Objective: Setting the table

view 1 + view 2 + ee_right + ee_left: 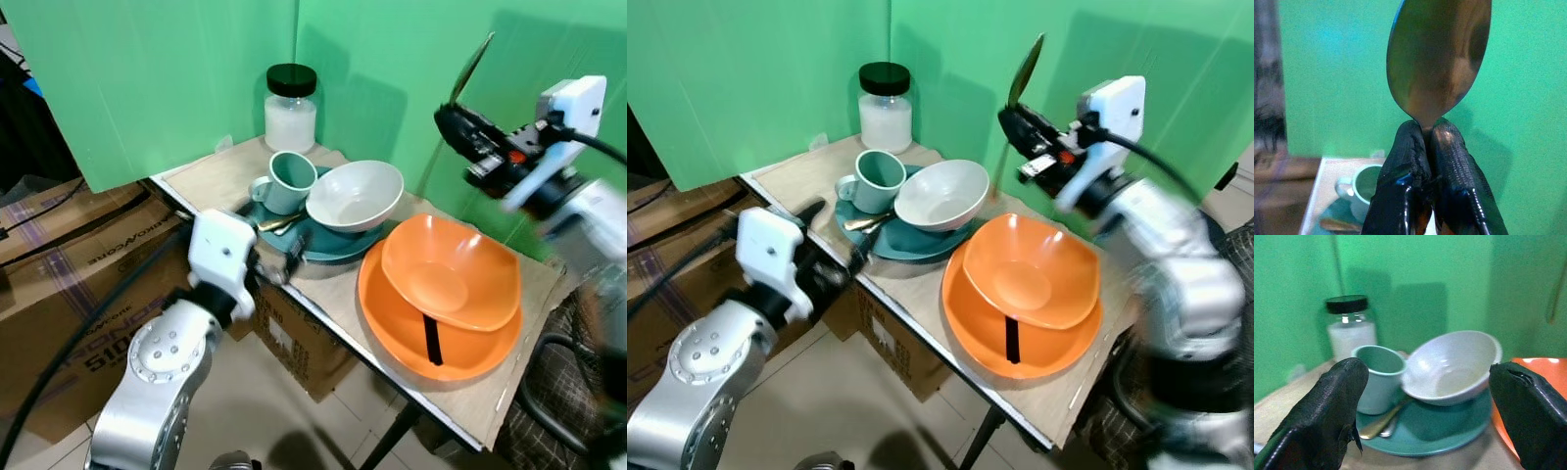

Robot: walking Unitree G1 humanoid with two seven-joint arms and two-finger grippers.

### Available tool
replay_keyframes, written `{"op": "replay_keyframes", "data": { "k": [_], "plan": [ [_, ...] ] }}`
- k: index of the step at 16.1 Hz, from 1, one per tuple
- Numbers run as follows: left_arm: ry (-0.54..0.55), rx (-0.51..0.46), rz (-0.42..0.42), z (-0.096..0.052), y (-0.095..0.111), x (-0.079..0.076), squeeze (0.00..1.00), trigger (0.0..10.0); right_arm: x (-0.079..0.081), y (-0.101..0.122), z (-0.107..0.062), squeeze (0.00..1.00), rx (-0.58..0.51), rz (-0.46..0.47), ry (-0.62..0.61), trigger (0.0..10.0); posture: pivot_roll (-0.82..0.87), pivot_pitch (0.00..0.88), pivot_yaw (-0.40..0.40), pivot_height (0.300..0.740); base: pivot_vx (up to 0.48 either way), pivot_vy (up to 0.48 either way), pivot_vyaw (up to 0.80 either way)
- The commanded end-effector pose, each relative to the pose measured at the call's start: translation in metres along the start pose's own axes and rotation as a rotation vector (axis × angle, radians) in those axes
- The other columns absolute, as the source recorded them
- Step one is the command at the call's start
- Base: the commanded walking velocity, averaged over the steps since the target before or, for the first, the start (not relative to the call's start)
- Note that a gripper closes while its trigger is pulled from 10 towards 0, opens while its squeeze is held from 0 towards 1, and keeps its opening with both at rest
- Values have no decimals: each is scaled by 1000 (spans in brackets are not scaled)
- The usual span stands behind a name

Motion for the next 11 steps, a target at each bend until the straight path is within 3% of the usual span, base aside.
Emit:
{"op": "replay_keyframes", "data": {
  "k": [1, 4, 7, 11],
  "plan": [
    [42, 2, 20, 0, -1, 5, 0, 10000, -8, -7, -6, 0, 52, -28, -106, 10000, 57, 0, -64, 740, 0, 0, 0],
    [156, 11, 11, -4, -8, 18, 0, 10000, 1, -19, -10, 0, 88, -46, -218, 10000, 59, 0, -56, 740, 0, 0, 0],
    [178, 16, 20, -7, -9, 22, 0, 10000, 13, -17, -9, 0, 98, -64, -230, 10000, 64, 5, -58, 740, 0, 0, 0],
    [196, 8, 35, -8, -7, 25, 0, 10000, 24, -28, -14, 0, 122, -1, -196, 10000, 73, 0, -72, 740, -225, 0, 0]
  ]
}}
Point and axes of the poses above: a point about 5 cm out from each wrist's last joint towards the gripper, its own z axis pointing out of the wrist towards the gripper, its own y axis along the axis of the wrist's last joint, x = y × z, the point moved 5 cm from there along z, pointing out of the wrist towards the gripper, and after that the axes turned 14 degrees about -z, right-handed, at the moved point
